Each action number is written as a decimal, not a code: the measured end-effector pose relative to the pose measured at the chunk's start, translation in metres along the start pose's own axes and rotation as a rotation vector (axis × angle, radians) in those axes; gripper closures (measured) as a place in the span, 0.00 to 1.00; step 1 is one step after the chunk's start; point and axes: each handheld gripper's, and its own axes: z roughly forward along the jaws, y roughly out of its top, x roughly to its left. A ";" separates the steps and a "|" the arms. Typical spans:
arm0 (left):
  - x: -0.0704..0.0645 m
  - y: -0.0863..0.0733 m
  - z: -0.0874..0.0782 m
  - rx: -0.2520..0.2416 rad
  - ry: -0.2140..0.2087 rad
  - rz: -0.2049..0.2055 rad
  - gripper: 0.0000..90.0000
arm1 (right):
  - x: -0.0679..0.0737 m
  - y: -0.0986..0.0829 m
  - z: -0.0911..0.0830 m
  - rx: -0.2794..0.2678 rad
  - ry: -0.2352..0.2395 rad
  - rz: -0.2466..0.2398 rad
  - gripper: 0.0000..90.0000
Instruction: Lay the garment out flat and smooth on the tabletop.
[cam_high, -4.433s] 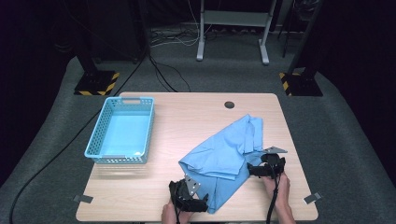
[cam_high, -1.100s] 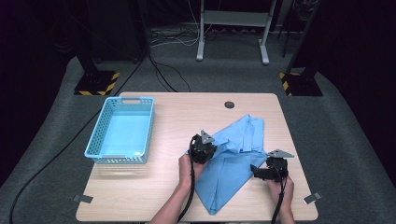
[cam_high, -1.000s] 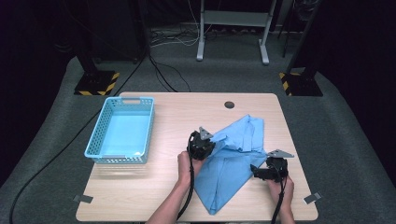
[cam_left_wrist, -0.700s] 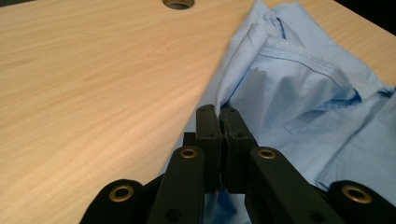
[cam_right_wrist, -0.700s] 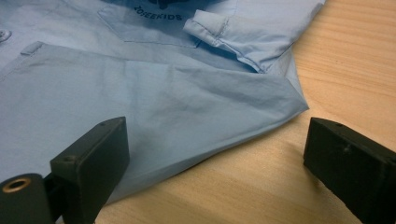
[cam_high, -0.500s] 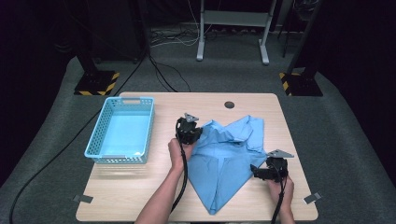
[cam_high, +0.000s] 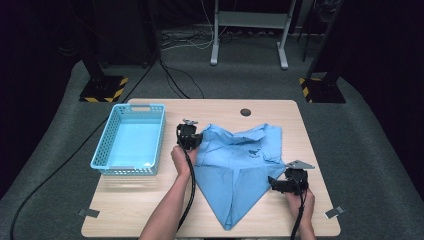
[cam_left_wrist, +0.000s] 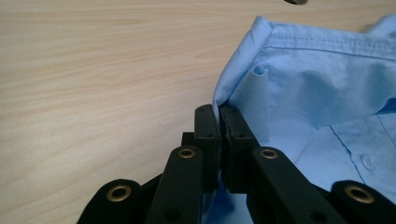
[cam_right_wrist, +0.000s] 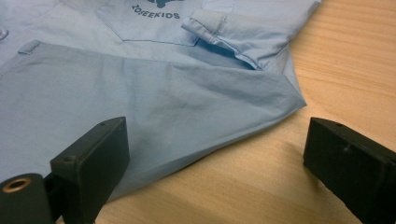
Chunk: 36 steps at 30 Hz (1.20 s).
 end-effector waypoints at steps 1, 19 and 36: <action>0.002 0.000 0.001 0.005 0.011 -0.007 0.95 | 0.000 0.000 0.000 0.000 0.000 0.000 0.07; 0.003 -0.010 0.015 0.121 0.168 0.086 0.59 | 0.000 0.000 0.000 0.000 -0.001 -0.003 0.07; -0.029 -0.050 -0.023 0.107 0.131 0.201 0.04 | 0.000 0.000 0.000 0.004 -0.012 0.012 0.04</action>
